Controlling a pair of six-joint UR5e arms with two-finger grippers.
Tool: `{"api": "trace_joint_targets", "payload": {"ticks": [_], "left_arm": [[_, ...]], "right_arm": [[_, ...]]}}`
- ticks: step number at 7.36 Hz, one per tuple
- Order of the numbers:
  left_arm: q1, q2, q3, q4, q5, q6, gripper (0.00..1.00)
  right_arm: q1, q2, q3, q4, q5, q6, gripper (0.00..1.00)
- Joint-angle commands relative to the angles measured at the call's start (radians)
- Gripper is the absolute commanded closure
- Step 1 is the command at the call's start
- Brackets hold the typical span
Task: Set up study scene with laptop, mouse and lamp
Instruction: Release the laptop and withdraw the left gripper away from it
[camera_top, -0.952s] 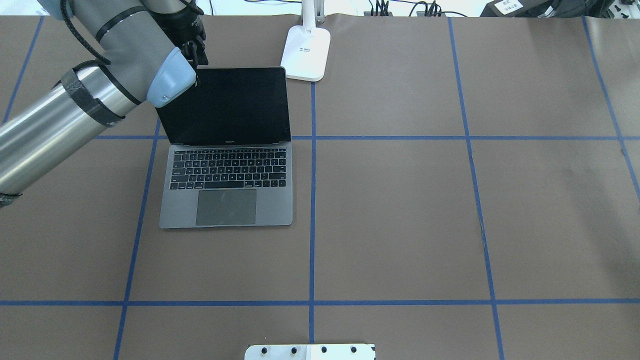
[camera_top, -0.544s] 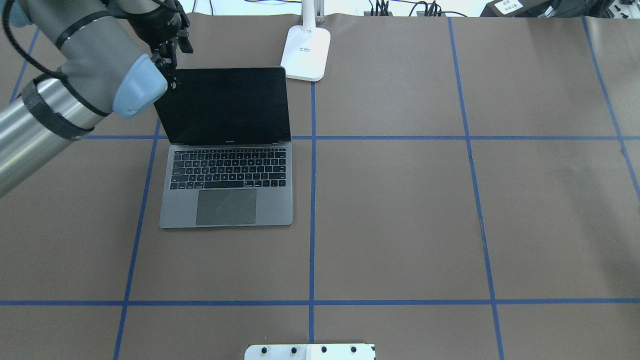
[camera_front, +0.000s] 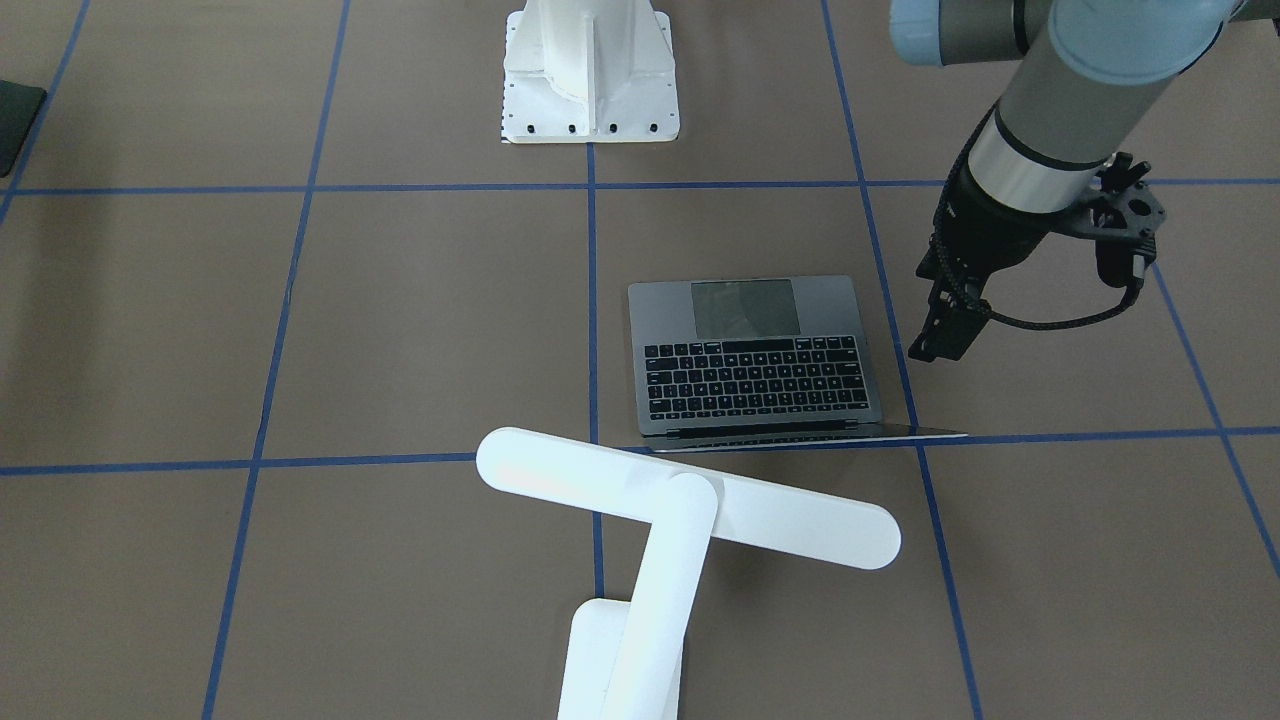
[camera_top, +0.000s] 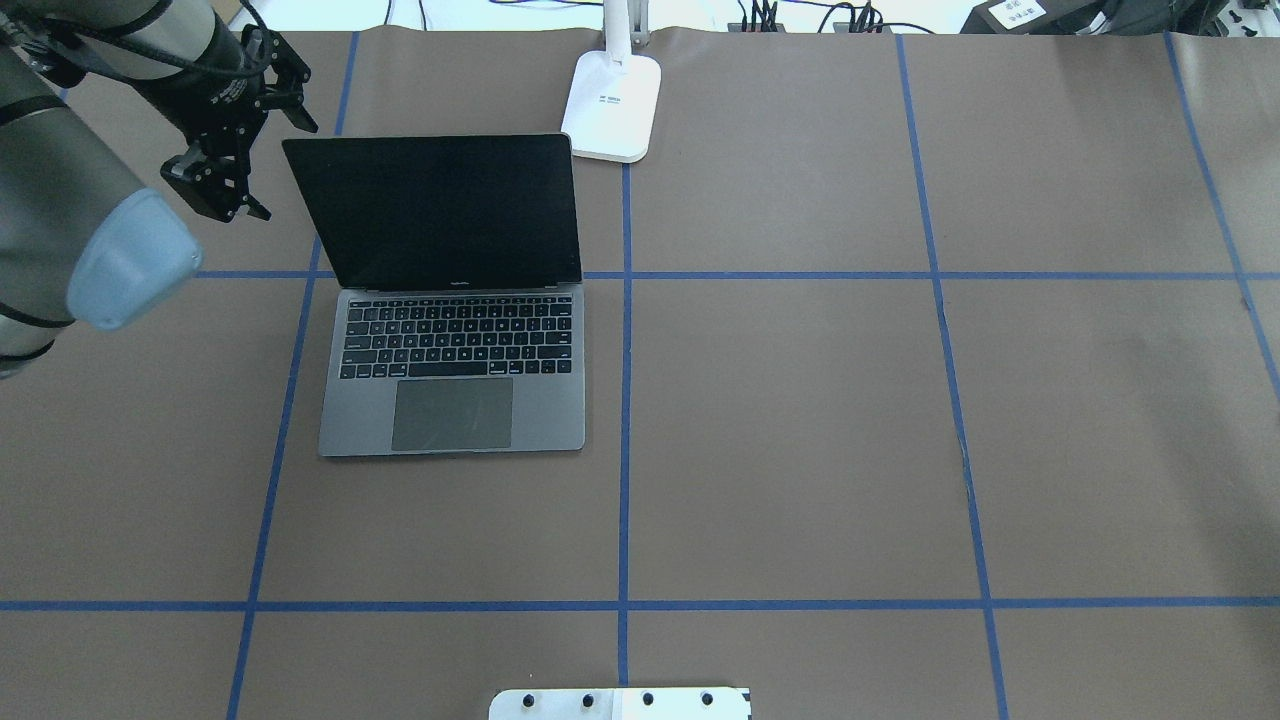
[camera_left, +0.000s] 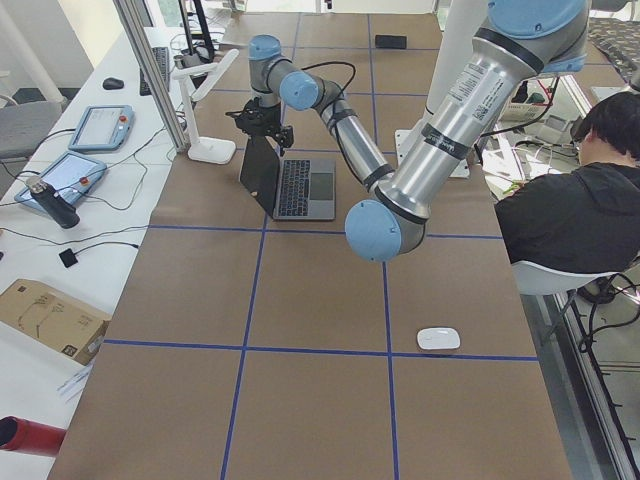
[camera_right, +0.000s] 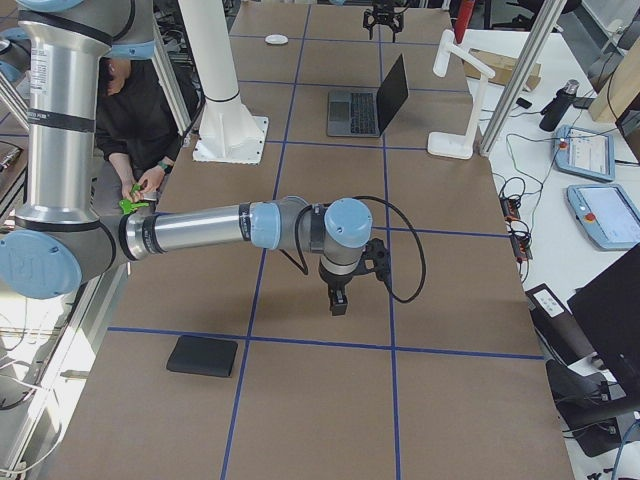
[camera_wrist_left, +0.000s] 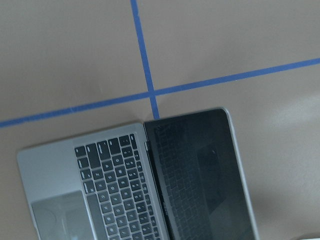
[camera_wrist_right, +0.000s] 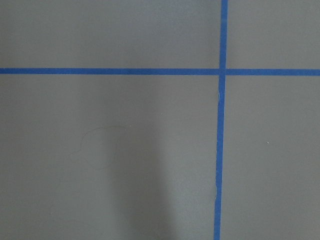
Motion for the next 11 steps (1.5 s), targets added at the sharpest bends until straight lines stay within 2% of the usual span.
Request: {"api": "trace_joint_targets", "payload": {"ticks": [1,3,5,8,10,11], "left_arm": [[0.005,0.097,-0.086,-0.001,0.015,0.227,0.01],[0.005,0.185,-0.161,-0.001,0.004,0.447,0.01],[0.006,0.292,-0.249,-0.002,0.001,0.692,0.01],[0.012,0.300,-0.251,-0.010,0.001,0.722,0.01],[0.014,0.297,-0.245,-0.010,0.001,0.722,0.01],[0.014,0.295,-0.243,-0.010,0.001,0.722,0.01]], "right_arm": [[-0.002,-0.137,-0.005,-0.002,0.075,-0.222,0.01],[-0.005,-0.211,-0.059,-0.005,0.114,-0.350,0.01],[-0.030,-0.212,-0.151,-0.005,0.117,-0.436,0.01],[-0.139,-0.195,-0.175,-0.004,0.126,-0.504,0.01],[-0.173,-0.148,-0.262,-0.004,0.128,-0.656,0.01],[-0.189,-0.141,-0.284,-0.004,0.139,-0.666,0.01]]}}
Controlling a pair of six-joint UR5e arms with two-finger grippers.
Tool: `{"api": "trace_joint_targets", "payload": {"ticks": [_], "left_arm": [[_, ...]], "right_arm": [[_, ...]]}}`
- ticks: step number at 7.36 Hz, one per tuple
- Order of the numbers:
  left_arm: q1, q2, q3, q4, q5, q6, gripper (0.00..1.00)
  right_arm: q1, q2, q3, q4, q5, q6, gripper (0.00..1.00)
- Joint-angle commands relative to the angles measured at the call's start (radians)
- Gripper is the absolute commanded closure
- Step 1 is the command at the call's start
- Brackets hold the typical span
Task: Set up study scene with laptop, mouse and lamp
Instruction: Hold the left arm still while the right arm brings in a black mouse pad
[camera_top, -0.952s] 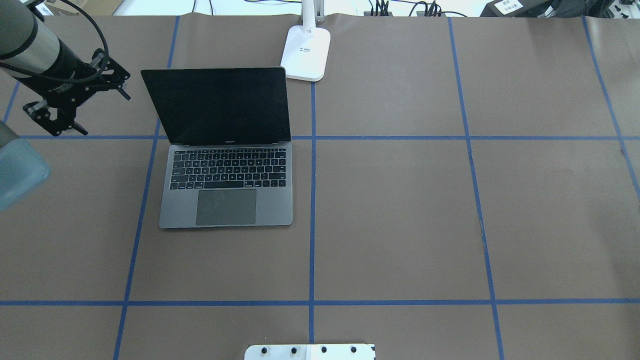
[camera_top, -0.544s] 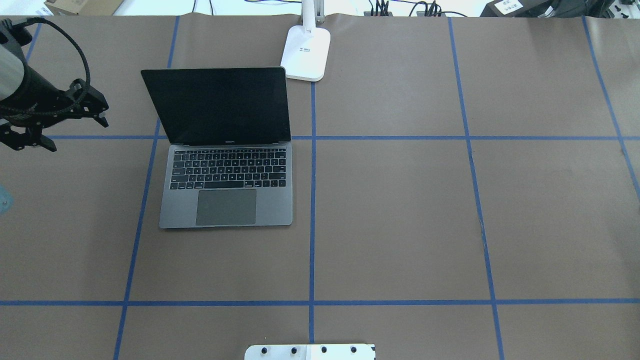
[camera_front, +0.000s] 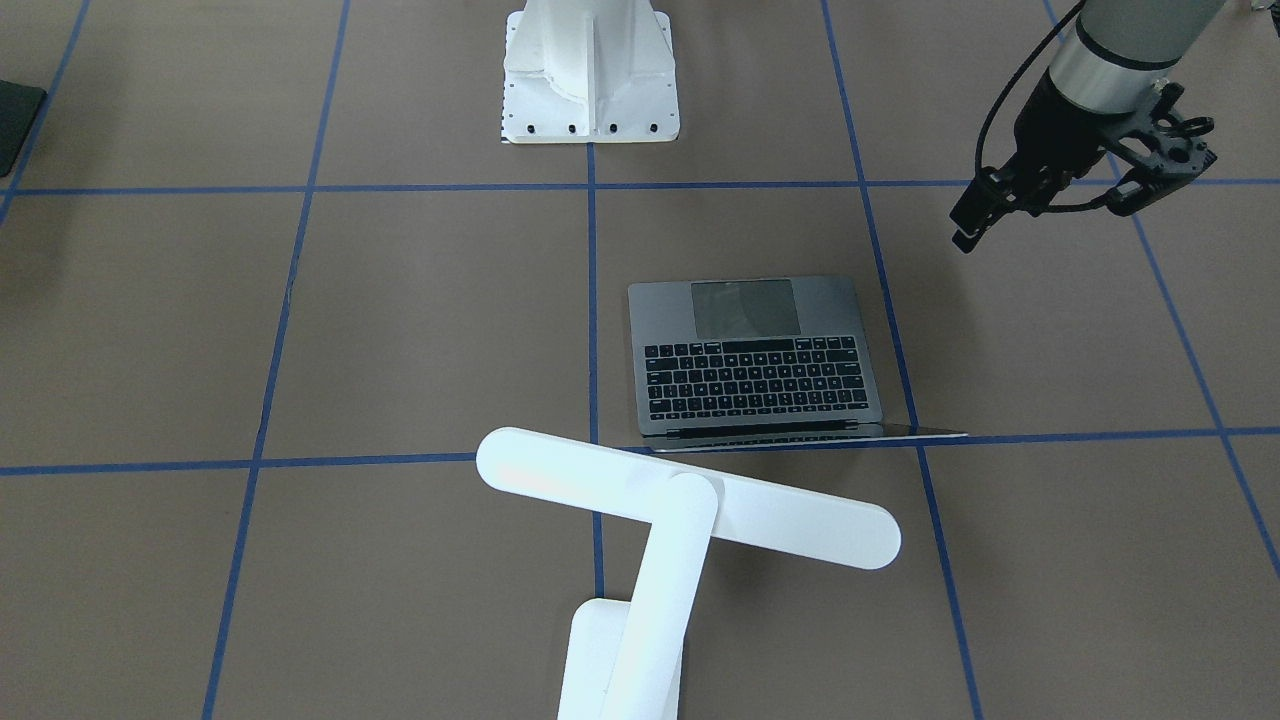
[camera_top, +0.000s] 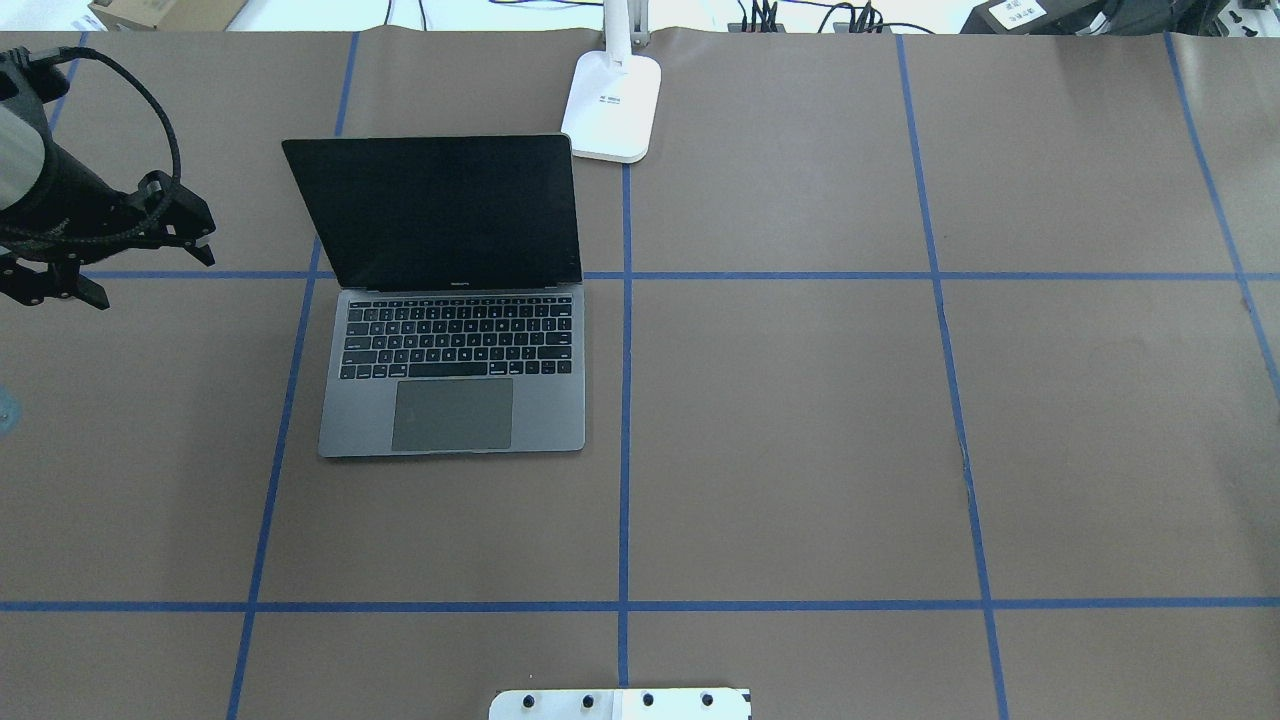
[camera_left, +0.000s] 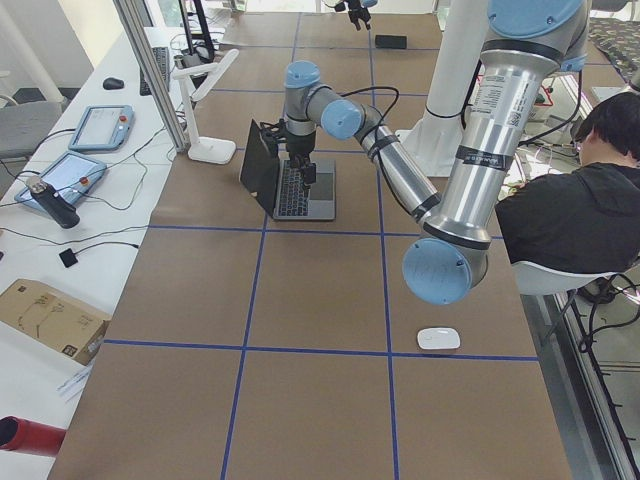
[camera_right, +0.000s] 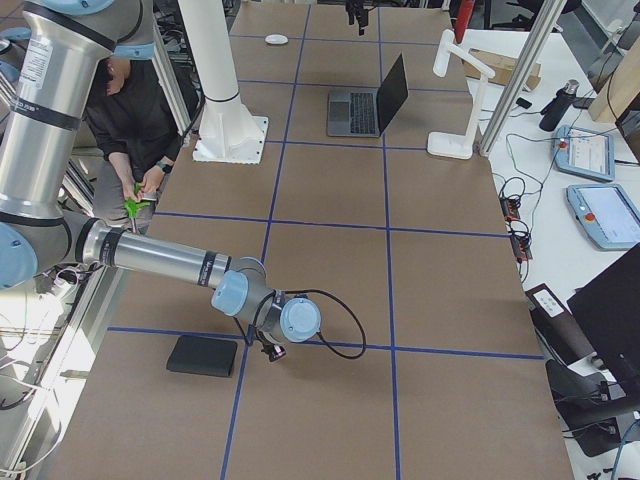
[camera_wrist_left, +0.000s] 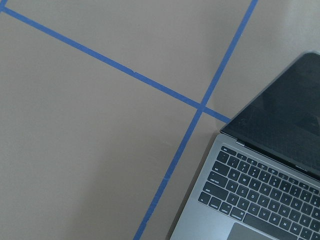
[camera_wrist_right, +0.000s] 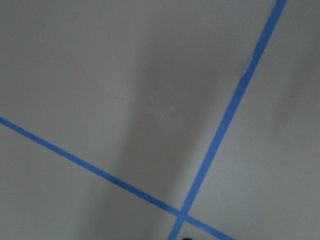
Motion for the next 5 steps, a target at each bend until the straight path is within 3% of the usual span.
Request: {"api": "trace_joint_targets", "payload": {"ticks": [1,5], "left_arm": [[0.001,-0.003,0.003,0.000,0.002,0.000,0.01],[0.004,-0.021,-0.002,0.000,0.000,-0.003,0.01]], "right_arm": [[-0.034,0.018,-0.060,0.000,0.015,-0.045,0.01],[-0.077,0.018,-0.159,0.000,0.036,-0.069,0.01]]}}
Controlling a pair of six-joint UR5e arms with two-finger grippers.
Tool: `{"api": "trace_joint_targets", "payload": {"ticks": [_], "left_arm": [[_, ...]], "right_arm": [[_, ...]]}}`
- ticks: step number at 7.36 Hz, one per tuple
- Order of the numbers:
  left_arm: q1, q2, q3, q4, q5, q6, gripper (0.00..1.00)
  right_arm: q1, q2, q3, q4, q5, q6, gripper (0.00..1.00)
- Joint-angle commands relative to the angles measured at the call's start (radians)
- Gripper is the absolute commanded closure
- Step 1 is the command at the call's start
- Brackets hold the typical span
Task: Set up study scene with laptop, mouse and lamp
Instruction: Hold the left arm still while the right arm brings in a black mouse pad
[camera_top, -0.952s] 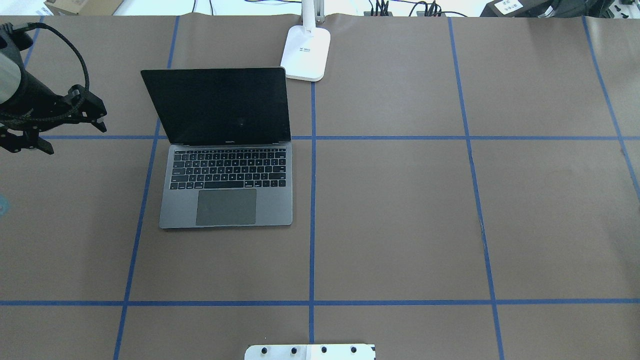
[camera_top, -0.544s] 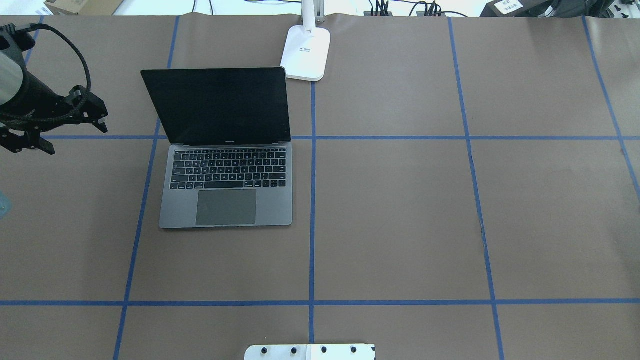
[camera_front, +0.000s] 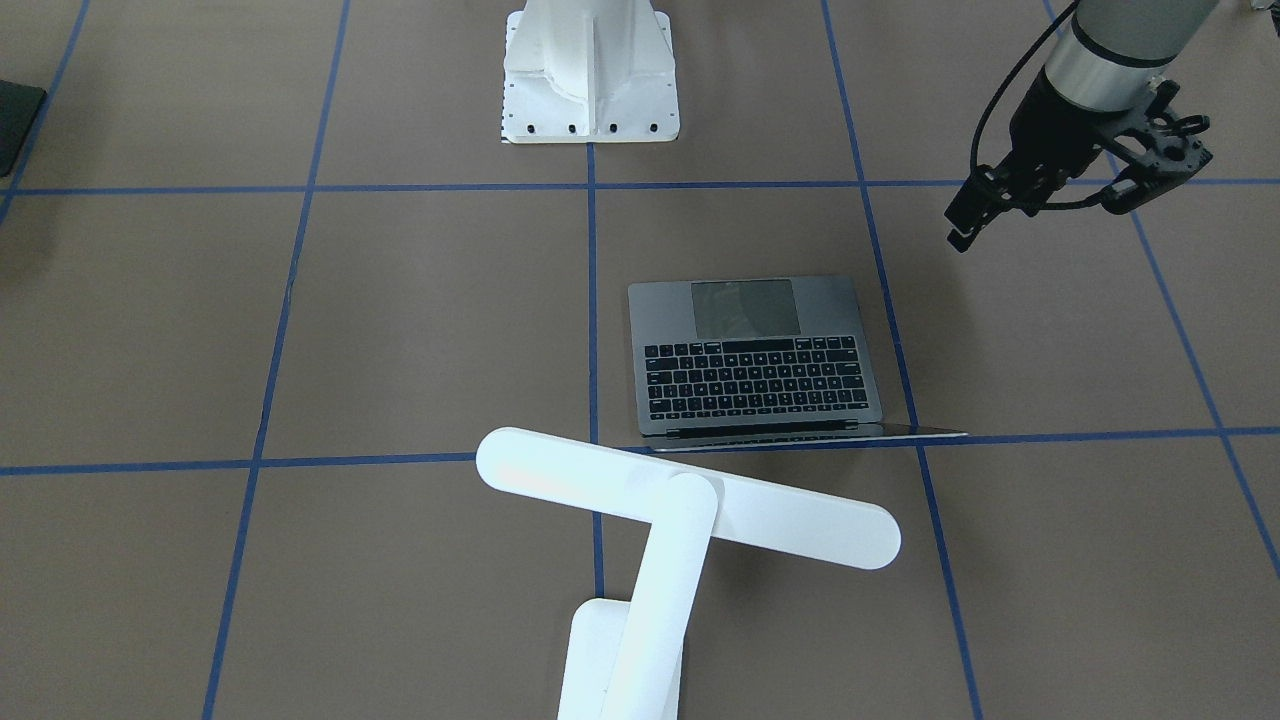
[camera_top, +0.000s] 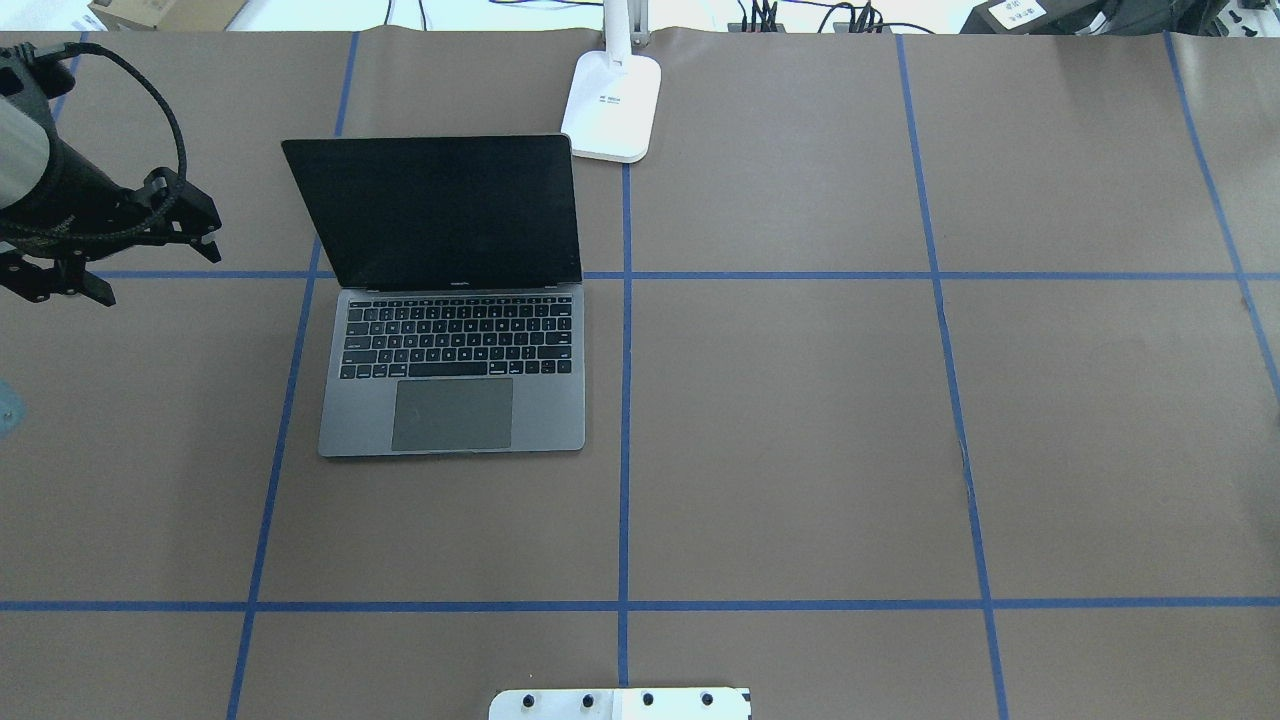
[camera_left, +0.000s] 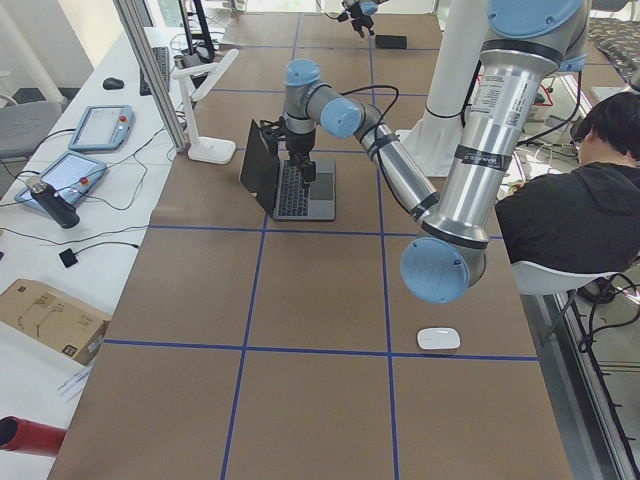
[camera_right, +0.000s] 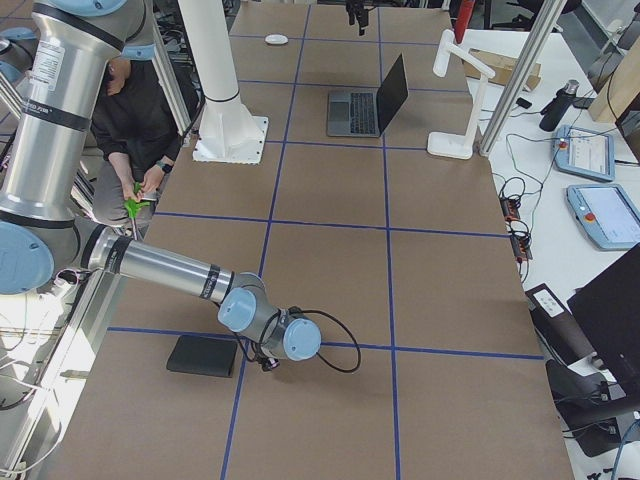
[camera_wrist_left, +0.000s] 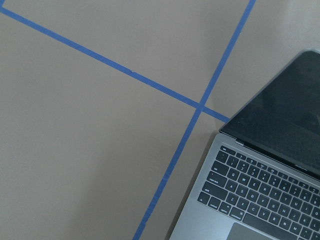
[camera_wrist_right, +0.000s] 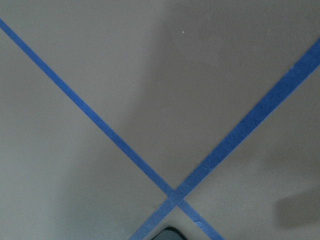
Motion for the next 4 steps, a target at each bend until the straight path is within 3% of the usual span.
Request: {"api": "trace_joint_targets", "payload": {"ticks": [1,4], "left_arm": [[0.001,-0.012,0.006,-0.001,0.000,-0.001,0.01],[0.003,-0.014,0.004,-0.001,0.001,-0.004,0.01]], "right_arm": [[-0.010,-0.002,-0.041,0.000,0.002,-0.020,0.01],[-0.025,-0.013,-0.041,-0.002,0.002,-0.025,0.01]]}}
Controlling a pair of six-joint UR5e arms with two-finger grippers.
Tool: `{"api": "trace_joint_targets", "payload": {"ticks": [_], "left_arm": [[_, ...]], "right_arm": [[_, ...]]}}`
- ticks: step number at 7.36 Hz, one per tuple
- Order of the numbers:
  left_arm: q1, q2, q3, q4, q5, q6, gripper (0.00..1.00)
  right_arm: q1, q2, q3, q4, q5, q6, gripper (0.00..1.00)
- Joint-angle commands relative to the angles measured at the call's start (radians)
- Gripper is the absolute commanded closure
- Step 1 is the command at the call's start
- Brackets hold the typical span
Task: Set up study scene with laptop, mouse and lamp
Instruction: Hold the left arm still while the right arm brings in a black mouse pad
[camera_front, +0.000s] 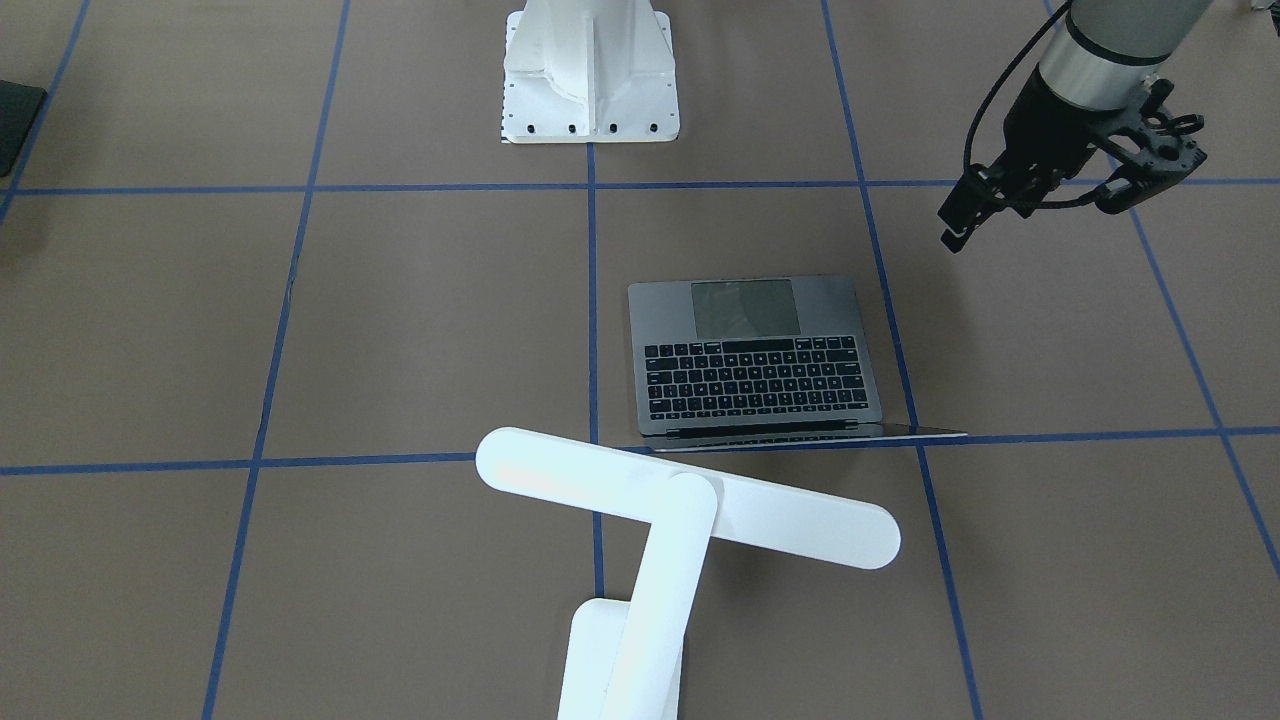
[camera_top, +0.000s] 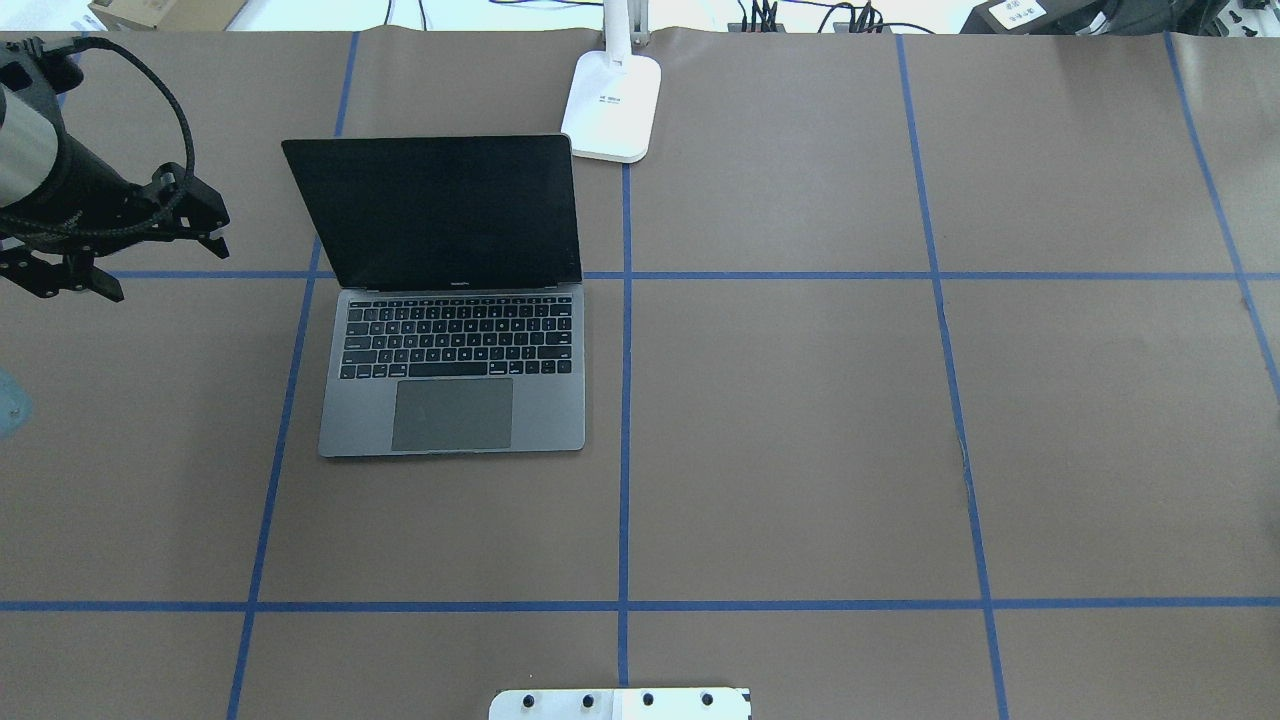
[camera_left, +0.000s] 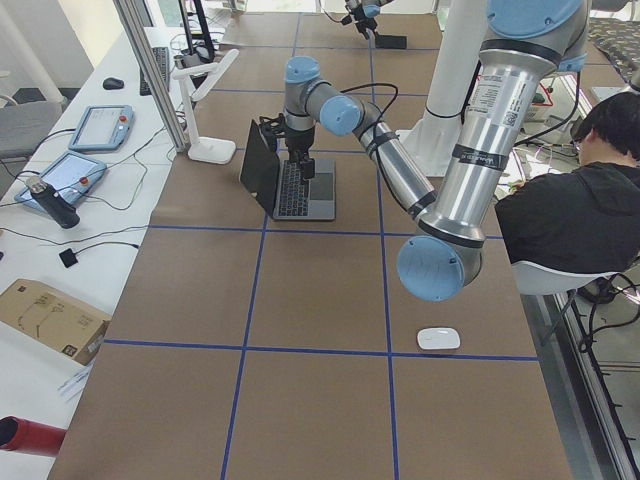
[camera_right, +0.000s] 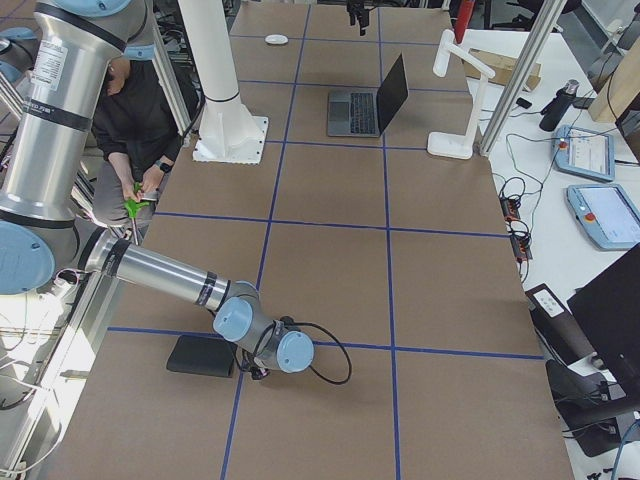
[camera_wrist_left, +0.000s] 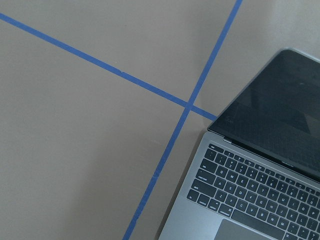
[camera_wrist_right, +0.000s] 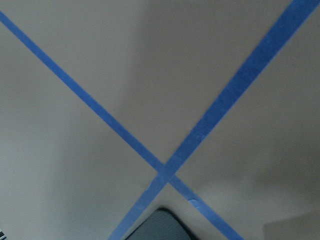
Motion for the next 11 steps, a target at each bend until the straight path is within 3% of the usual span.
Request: {"api": "trace_joint_targets", "payload": {"ticks": [1,9,10,11], "left_arm": [[0.000,-0.001,0.001,0.000,0.001,0.001,0.01],[0.000,-0.016,0.007,0.000,0.008,0.002,0.01],[0.000,-0.016,0.007,0.000,0.010,0.002,0.01],[0.000,-0.016,0.007,0.000,0.011,0.002,0.01]], "right_arm": [[-0.009,-0.015,-0.001,-0.002,0.000,-0.008,0.01],[-0.045,-0.060,-0.001,-0.002,0.002,-0.046,0.01],[-0.045,-0.060,-0.001,-0.002,0.003,-0.046,0.20],[-0.046,-0.060,-0.001,-0.002,0.015,-0.046,0.68]]}}
